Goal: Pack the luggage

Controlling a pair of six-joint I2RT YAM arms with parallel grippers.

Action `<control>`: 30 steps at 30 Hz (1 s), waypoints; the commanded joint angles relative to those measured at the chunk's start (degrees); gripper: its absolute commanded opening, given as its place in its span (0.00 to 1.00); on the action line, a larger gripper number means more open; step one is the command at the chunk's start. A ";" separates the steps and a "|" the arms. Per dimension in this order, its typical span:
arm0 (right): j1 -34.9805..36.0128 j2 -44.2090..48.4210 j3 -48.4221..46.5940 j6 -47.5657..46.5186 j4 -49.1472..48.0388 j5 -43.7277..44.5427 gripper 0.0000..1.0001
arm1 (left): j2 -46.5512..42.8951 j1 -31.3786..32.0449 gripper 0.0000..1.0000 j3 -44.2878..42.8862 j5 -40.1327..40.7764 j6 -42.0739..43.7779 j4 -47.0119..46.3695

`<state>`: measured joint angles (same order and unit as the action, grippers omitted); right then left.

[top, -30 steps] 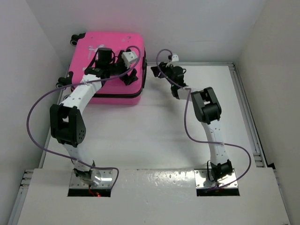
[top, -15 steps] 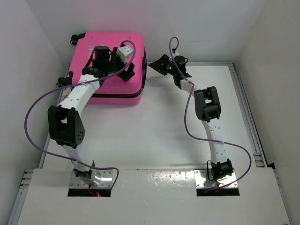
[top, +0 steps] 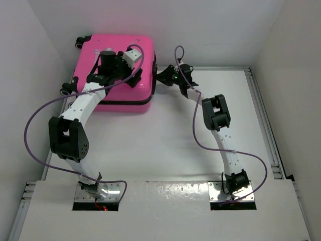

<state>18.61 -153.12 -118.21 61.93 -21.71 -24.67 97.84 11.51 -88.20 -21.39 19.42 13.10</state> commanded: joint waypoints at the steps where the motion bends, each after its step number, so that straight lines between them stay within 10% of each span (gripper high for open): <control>1: 2.22 -1.57 -1.40 1.35 0.00 -2.05 0.35 | -3.09 0.45 0.90 0.49 1.96 0.27 -0.28; 11: 0.99 -4.99 -0.88 5.39 1.34 -6.00 0.21 | -3.62 2.81 0.90 1.02 8.38 0.27 1.49; 16: 1.43 -1.66 9.57 12.67 -10.25 -11.96 0.00 | -5.37 3.43 0.90 3.82 9.08 0.27 2.19; 30: 6.78 23.80 50.22 15.41 -24.16 -13.04 0.00 | -25.93 1.85 0.89 25.95 -0.57 4.21 -1.59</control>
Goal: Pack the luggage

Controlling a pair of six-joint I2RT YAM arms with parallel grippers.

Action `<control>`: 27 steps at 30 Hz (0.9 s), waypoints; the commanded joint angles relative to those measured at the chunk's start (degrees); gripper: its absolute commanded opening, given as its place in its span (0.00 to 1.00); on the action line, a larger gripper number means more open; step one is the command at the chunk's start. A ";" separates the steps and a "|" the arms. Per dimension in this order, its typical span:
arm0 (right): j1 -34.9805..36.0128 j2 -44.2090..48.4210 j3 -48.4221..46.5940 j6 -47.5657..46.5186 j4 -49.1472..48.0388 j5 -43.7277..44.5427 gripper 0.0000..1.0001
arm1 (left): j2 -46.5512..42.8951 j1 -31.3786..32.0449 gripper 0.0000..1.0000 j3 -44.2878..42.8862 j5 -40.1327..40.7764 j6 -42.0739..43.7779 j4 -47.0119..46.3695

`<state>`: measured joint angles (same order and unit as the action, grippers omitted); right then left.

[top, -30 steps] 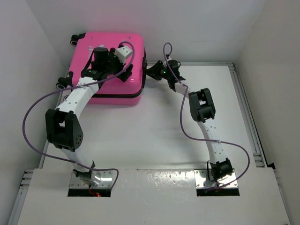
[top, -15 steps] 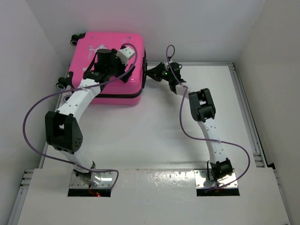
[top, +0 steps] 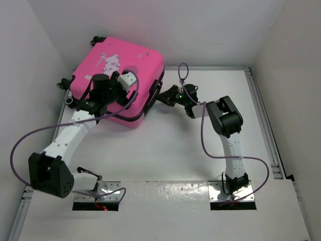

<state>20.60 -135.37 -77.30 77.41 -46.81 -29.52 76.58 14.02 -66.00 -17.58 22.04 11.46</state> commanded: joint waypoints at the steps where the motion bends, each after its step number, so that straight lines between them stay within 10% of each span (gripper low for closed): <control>1: 6.28 7.56 11.27 0.11 0.67 -8.19 0.00 | -7.99 -0.66 0.89 4.99 -5.00 2.12 0.66; 5: 12.17 20.19 22.95 -2.23 0.31 -7.14 0.02 | -14.85 -0.66 0.90 9.48 -7.55 3.62 3.46; 7: 13.15 23.21 24.21 -6.45 1.80 -5.47 0.40 | -16.89 -0.66 0.91 11.05 -7.55 3.62 4.61; 10: 10.69 30.84 24.74 -17.93 17.20 -5.29 0.63 | -21.02 -0.14 0.95 12.82 -7.55 3.62 5.84; 17: 4.80 49.66 37.09 -41.00 41.09 12.18 0.65 | -26.21 -0.13 1.00 14.23 -3.08 -0.50 7.34; 21: 10.15 62.05 45.81 -51.28 33.20 26.49 0.66 | -28.06 -0.13 1.00 15.02 0.09 -4.72 7.34; 27: 20.07 56.74 45.67 -51.21 19.57 31.87 0.66 | -28.06 -0.13 1.00 17.56 3.78 -8.50 8.14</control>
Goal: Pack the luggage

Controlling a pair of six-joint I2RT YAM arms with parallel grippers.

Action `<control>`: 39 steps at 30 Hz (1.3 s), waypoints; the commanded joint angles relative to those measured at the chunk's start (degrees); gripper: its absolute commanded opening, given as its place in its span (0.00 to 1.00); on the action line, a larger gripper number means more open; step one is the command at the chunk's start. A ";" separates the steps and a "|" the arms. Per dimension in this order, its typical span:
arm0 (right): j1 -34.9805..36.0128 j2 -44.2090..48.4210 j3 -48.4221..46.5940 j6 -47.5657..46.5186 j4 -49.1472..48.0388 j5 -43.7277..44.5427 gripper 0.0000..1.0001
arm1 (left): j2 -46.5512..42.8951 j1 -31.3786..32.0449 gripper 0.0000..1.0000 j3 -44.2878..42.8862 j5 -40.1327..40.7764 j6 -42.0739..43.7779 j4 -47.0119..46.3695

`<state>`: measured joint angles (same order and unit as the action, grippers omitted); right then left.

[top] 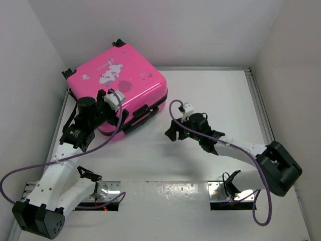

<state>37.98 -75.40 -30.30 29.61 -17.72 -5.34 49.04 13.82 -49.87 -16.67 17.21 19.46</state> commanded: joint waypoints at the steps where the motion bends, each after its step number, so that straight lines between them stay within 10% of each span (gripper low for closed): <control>1: 4.46 -4.57 -2.21 -2.63 -10.49 9.20 0.65 | -0.52 0.06 1.00 1.44 2.87 -4.20 0.14; 11: 5.71 -19.16 -16.27 3.00 -20.42 5.61 0.28 | -1.04 0.06 1.00 3.10 6.03 -5.43 -1.62; 39: 3.60 -32.44 -27.35 -0.60 -21.66 7.36 0.25 | 0.01 -0.99 1.00 4.78 7.70 -4.38 -3.73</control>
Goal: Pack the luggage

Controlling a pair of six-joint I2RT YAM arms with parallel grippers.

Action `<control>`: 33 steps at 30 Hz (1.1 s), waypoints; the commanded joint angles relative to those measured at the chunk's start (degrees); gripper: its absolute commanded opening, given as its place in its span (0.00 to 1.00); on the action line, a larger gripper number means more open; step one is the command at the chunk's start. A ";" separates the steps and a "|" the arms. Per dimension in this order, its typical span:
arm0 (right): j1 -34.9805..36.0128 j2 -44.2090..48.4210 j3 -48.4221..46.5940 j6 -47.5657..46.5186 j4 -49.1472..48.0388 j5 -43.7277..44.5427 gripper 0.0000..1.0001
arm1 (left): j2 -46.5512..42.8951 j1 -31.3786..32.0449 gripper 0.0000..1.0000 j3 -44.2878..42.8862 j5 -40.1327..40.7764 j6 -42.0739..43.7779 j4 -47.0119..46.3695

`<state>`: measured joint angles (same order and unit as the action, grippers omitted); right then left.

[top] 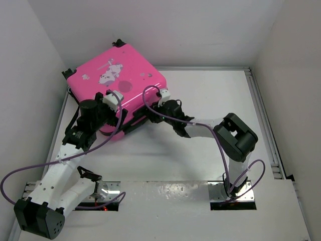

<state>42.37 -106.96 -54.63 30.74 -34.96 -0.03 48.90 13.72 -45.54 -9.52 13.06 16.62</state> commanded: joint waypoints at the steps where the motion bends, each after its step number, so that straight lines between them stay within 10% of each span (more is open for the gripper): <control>1: -0.80 -1.15 -3.46 -1.82 -4.50 2.05 0.24 | 0.14 -0.88 1.00 0.45 0.55 -0.23 -0.89; 6: -1.15 -2.99 -4.61 -3.66 -4.94 1.88 0.01 | 0.14 -0.88 1.00 0.97 0.03 0.38 -0.89; 16: -3.69 5.44 2.68 -11.58 -8.19 0.21 0.00 | -4.34 0.60 0.86 1.69 -26.93 15.50 6.57; 26: -5.71 9.05 4.80 -17.48 -6.00 -7.49 0.00 | 7.08 11.42 0.82 -2.36 -15.18 13.67 8.16; 33: -8.01 8.60 6.29 -8.51 -5.91 -18.52 0.78 | -0.82 6.15 0.93 5.45 -14.75 5.32 -1.93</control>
<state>34.57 -98.85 -49.19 19.16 -38.70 -13.47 52.71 20.86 -42.87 -25.26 22.74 20.67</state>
